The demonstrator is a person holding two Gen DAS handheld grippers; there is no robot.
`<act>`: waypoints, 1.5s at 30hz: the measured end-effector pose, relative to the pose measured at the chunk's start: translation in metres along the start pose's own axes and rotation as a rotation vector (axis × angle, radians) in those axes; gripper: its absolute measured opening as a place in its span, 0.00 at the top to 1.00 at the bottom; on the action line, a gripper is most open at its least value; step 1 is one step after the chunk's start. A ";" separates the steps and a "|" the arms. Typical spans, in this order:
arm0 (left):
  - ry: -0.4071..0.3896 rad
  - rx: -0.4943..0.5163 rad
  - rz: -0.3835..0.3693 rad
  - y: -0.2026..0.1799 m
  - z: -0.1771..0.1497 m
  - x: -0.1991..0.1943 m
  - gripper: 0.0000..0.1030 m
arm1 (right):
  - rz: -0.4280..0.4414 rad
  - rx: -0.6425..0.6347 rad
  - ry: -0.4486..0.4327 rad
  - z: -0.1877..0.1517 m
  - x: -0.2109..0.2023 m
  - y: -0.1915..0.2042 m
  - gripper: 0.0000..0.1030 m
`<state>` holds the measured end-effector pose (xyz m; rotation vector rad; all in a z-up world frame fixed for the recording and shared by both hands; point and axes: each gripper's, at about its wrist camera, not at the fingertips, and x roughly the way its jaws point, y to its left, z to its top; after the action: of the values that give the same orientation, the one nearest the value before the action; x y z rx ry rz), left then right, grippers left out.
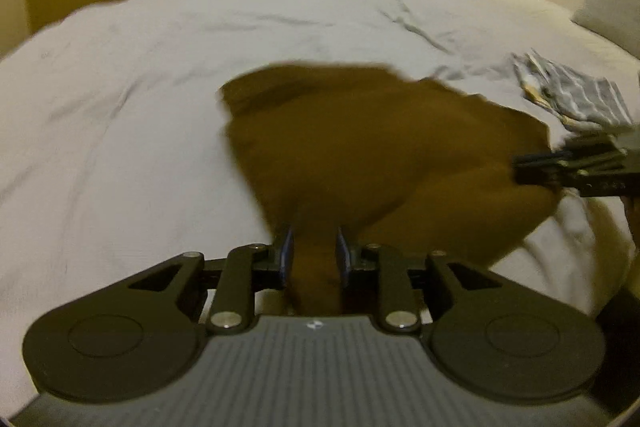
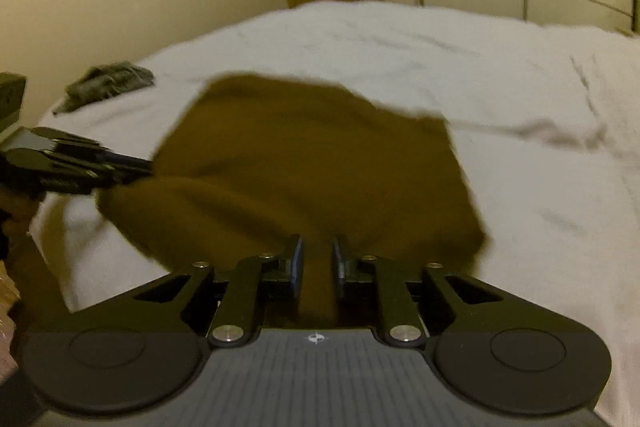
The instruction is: Fold clothes
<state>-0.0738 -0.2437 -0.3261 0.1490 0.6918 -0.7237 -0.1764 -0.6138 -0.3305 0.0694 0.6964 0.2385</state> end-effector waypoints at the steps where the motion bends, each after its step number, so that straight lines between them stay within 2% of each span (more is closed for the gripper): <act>1: -0.004 -0.009 0.009 0.002 -0.002 -0.002 0.78 | -0.011 0.010 0.003 -0.003 -0.003 -0.006 0.94; 3: -0.014 -0.020 0.029 0.006 -0.004 -0.006 0.71 | -0.047 0.023 0.006 -0.005 -0.012 -0.016 0.94; 5: -0.033 0.006 0.055 0.004 -0.003 -0.015 0.71 | -0.079 0.041 0.003 -0.005 -0.025 -0.022 0.92; 7: -0.066 0.083 0.096 -0.009 -0.002 -0.030 0.74 | -0.098 0.035 -0.018 -0.005 -0.037 -0.018 0.79; 10: -0.118 0.207 0.143 -0.031 -0.002 -0.051 0.74 | -0.067 -0.021 -0.068 -0.008 -0.054 0.008 0.79; 13: -0.132 0.349 0.094 -0.066 -0.005 -0.053 0.73 | 0.007 -0.087 -0.080 -0.002 -0.044 0.036 0.81; 15: -0.109 0.394 0.057 -0.085 -0.006 -0.039 0.71 | 0.045 -0.101 -0.073 0.001 -0.028 0.047 0.81; 19: -0.020 0.382 0.024 -0.088 -0.014 -0.003 0.70 | 0.057 -0.130 0.043 -0.007 0.002 0.043 0.82; 21: -0.015 0.359 0.006 -0.083 -0.015 -0.005 0.70 | 0.068 -0.132 0.064 -0.011 -0.007 0.031 0.83; 23: -0.024 0.338 0.010 -0.084 -0.008 -0.011 0.70 | 0.040 -0.103 0.024 -0.006 -0.025 0.021 0.81; 26: -0.093 0.251 -0.004 -0.083 0.013 -0.019 0.70 | -0.009 -0.011 -0.077 0.007 -0.032 -0.004 0.77; 29: -0.063 0.243 0.014 -0.080 0.019 0.000 0.70 | -0.022 0.051 -0.067 0.010 -0.012 -0.026 0.78; 30: -0.037 0.246 0.028 -0.077 0.016 0.009 0.70 | -0.043 0.054 -0.049 0.008 -0.005 -0.032 0.82; 31: -0.018 0.245 0.037 -0.072 0.013 0.014 0.69 | -0.061 0.050 -0.038 0.005 0.000 -0.038 0.94; 32: -0.014 0.232 0.040 -0.066 0.010 0.014 0.68 | -0.066 0.055 -0.034 0.002 0.001 -0.045 1.00; 33: -0.016 0.209 0.039 -0.059 0.007 0.011 0.65 | -0.071 0.074 -0.034 0.000 -0.002 -0.051 1.00; 35: -0.026 0.197 0.057 -0.045 0.002 -0.007 0.61 | -0.101 0.087 -0.044 -0.002 -0.014 -0.051 0.97; 36: -0.033 0.214 0.081 -0.043 0.001 -0.016 0.60 | -0.123 0.076 -0.051 -0.002 -0.020 -0.048 0.83; 38: -0.053 0.292 0.143 -0.050 -0.001 -0.032 0.61 | -0.146 -0.007 -0.070 -0.005 -0.034 -0.031 0.79; 41: -0.100 0.509 0.209 -0.082 -0.009 -0.051 0.64 | -0.132 -0.167 -0.092 -0.004 -0.047 0.005 0.71; 43: -0.109 0.683 0.219 -0.109 -0.020 -0.051 0.56 | -0.120 -0.301 -0.097 -0.006 -0.046 0.036 0.48; 45: -0.086 0.870 0.232 -0.134 -0.037 -0.037 0.45 | -0.133 -0.458 -0.100 -0.014 -0.043 0.065 0.41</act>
<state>-0.2012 -0.3104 -0.3166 0.9720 0.2309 -0.7605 -0.2298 -0.5610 -0.3055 -0.3984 0.5309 0.2600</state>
